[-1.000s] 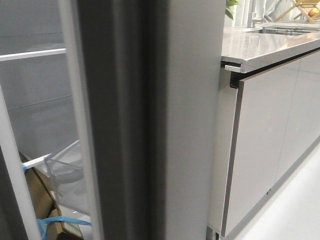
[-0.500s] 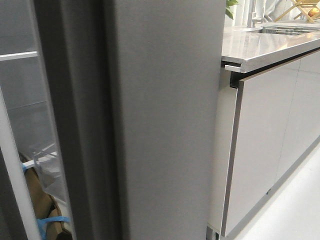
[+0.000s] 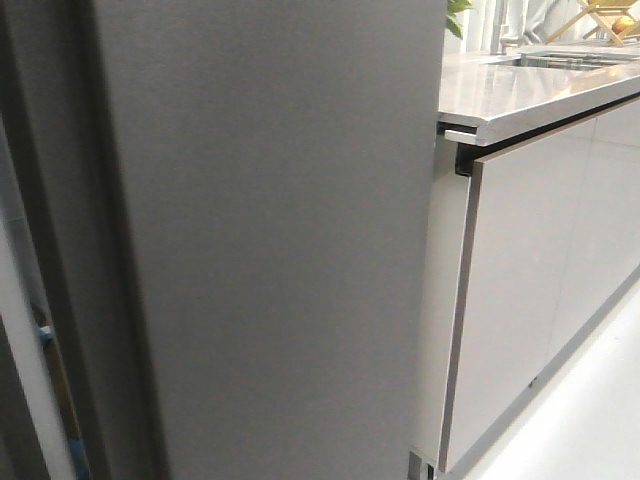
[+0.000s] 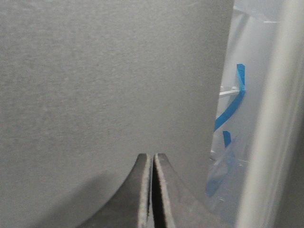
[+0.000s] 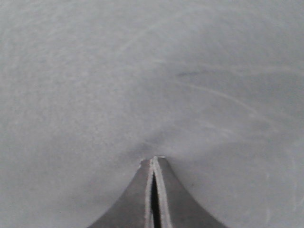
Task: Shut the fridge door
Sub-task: 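Push the door further with both grippers until it shuts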
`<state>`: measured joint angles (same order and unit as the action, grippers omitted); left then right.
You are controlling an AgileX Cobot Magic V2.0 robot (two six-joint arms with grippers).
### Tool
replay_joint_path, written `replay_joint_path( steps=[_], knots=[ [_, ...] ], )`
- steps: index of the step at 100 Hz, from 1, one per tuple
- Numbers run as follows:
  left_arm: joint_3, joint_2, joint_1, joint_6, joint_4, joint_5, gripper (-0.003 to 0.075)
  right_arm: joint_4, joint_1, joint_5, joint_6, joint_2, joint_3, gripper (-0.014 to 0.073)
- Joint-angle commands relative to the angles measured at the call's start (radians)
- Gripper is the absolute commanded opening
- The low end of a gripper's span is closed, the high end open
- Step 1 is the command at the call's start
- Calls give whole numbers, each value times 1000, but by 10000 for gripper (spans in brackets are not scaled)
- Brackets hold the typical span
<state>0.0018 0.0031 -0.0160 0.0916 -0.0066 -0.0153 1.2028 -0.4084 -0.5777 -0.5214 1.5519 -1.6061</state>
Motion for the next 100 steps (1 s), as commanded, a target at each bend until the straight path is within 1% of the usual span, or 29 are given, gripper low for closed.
replay_joint_path(
  steps=[1,16,70,87,100],
  knots=[
    [28,19,-8,4,-2,-77,-21,61,-22,121,-61,12,-64,-76],
    [28,19,-8,4,-2,-77,-21,36,-35,191,-72,50,-80,-76],
    [28,19,-8,4,-2,-77,-21,-180,-128,416,-72,117,-80,-76],
    [28,19,-8,4,-2,-77,-21,-300,-132,465,25,151,-80,-76],
    [28,19,-8,4,-2,-77,-21,-356,-132,496,56,163,-80,-76]
  ],
)
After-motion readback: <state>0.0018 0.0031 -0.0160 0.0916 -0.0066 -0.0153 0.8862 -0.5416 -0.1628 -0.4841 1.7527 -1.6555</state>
